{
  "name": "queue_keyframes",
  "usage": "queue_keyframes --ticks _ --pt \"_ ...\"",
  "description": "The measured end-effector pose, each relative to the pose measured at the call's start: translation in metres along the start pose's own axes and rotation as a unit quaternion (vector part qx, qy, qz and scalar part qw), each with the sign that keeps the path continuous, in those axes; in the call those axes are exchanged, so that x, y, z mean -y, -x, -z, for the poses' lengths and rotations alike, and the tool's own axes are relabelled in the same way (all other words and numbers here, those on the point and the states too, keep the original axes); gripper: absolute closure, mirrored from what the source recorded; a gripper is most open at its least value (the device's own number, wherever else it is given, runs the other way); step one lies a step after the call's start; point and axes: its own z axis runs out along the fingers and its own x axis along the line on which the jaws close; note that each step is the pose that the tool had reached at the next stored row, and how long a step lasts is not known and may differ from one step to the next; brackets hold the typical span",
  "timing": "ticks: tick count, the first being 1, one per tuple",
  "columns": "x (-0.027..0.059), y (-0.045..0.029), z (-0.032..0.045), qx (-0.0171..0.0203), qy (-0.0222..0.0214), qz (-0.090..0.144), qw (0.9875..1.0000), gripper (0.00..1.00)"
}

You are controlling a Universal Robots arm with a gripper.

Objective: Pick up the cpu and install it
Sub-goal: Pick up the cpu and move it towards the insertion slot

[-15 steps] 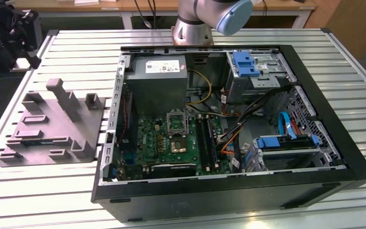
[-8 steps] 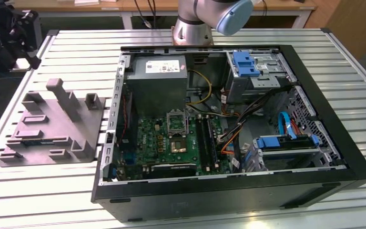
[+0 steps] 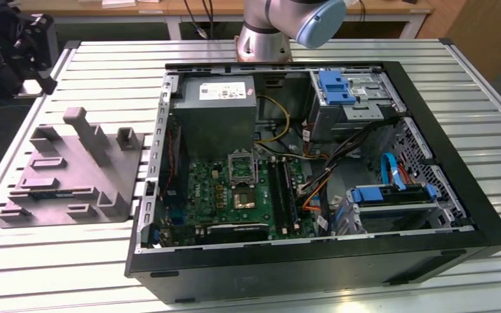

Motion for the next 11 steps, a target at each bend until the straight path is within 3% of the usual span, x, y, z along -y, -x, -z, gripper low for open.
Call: queue_keyframes --ticks 11 --pt "0.0 0.003 0.0 -0.0001 0.0 0.0 1.0 0.53"
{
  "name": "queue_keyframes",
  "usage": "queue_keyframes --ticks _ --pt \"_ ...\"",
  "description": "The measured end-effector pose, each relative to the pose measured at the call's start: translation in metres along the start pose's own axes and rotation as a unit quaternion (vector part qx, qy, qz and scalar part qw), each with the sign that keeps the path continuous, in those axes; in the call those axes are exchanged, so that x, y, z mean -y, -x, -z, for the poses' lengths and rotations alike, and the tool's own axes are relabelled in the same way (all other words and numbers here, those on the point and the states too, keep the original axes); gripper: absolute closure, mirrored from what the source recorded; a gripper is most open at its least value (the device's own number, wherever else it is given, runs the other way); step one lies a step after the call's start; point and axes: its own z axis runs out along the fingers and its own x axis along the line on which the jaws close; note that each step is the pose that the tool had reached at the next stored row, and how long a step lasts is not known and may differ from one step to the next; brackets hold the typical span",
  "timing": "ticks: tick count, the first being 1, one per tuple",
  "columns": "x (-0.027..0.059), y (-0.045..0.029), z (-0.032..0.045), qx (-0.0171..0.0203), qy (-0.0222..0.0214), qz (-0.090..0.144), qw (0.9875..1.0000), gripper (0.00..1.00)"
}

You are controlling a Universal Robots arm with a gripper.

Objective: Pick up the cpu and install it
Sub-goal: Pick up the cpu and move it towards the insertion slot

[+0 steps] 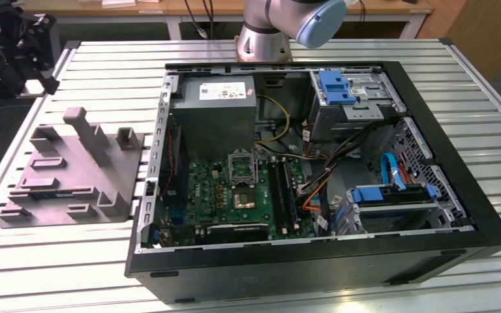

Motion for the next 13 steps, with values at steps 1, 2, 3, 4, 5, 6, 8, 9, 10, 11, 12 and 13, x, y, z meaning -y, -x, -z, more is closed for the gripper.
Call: queue_keyframes --ticks 1,2,3,4,5,6,8,9,10,11,12,13 --pt "0.0 0.0002 0.0 0.0 0.0 0.0 1.0 0.53" --pt "0.0 0.0004 -0.0001 0.0001 0.0001 0.0 1.0 0.53" --pt "0.0 0.0007 0.0 0.0 0.0 0.0 1.0 0.53" --pt "0.0 0.0009 0.0 0.0 0.0 0.0 1.0 0.53" --pt "0.0 0.0012 0.0 0.0 0.0 0.0 1.0 0.53" --pt "0.0 0.0014 0.0 0.0 0.0 0.0 1.0 0.53" --pt "0.0 0.0019 -0.0001 0.0 0.0 0.0 1.0 0.53" --pt "0.0 0.0021 0.0 0.0 0.0 0.0 1.0 0.53" --pt "0.0 0.0024 -0.0001 0.0 0.0 0.0 1.0 0.53" --pt "0.0 0.0026 0.0 0.0 0.0 0.0 1.0 0.53" --pt "0.0 0.0028 0.0 0.0 0.0 0.0 1.0 0.53" --pt "0.0 0.003 -0.0001 0.0 0.0 0.0 1.0 0.53"
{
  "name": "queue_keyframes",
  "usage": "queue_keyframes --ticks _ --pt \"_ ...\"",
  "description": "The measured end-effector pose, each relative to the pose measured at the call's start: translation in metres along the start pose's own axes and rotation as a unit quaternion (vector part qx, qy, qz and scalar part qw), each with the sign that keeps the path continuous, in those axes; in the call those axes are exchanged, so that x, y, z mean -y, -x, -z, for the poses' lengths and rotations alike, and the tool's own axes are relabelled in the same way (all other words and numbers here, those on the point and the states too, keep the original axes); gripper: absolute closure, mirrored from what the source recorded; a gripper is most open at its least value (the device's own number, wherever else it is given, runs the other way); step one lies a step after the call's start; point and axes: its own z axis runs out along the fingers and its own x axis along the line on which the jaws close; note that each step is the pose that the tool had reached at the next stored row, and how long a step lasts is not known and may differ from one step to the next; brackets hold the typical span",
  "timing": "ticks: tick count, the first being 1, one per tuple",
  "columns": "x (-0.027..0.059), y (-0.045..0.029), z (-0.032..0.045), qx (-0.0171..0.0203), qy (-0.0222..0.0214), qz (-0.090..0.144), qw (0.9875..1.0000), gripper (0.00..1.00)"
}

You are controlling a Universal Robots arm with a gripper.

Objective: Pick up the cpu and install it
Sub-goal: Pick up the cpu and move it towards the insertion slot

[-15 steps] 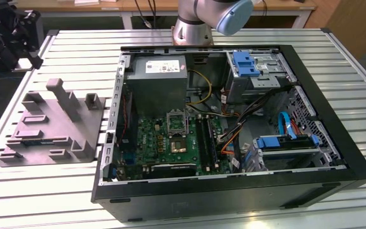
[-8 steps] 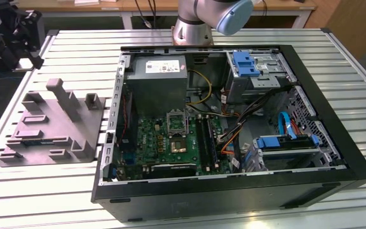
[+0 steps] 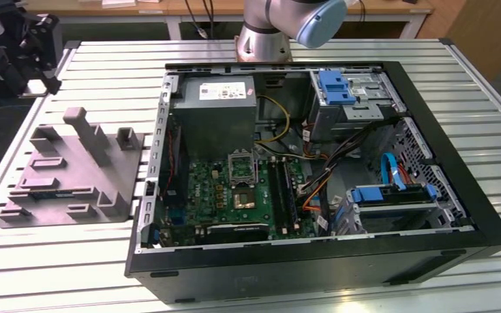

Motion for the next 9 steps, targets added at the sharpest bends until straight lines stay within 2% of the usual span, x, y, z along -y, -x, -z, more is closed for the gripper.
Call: queue_keyframes --ticks 9 --pt "0.0 0.0017 0.0 0.0 0.0 0.0 1.0 0.53"
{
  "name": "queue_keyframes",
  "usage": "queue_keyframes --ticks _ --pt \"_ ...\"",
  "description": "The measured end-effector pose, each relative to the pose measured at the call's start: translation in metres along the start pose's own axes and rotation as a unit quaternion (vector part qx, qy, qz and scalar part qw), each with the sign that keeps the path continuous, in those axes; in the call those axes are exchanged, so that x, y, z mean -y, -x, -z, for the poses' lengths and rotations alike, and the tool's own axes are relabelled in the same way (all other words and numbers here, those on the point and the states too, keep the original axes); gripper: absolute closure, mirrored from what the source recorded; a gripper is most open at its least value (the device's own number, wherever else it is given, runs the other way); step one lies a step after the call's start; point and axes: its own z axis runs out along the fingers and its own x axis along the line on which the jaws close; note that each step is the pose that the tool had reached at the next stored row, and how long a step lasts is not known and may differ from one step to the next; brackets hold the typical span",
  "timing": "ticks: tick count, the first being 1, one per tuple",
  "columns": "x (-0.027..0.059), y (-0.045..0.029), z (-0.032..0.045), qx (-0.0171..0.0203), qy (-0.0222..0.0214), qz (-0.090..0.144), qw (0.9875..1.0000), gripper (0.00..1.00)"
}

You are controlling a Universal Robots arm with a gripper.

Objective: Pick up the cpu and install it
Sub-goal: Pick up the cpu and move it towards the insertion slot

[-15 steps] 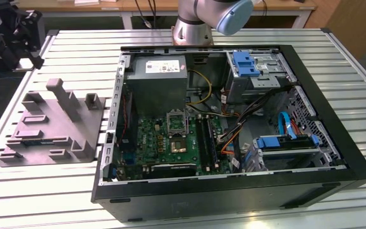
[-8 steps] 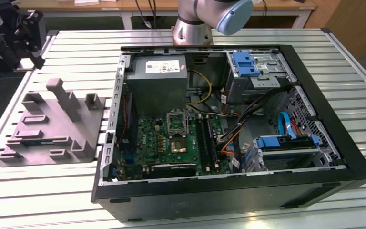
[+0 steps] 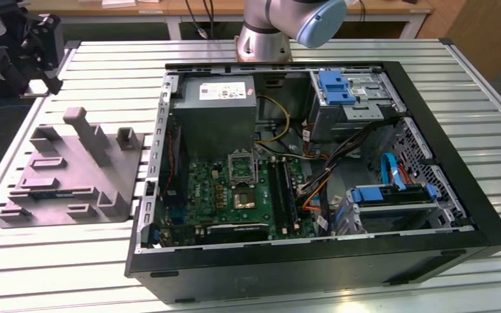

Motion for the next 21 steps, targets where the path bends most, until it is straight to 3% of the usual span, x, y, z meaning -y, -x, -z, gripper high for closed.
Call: queue_keyframes --ticks 21 --pt "0.0 0.0043 0.0 0.0 0.0 0.0 1.0 0.53"
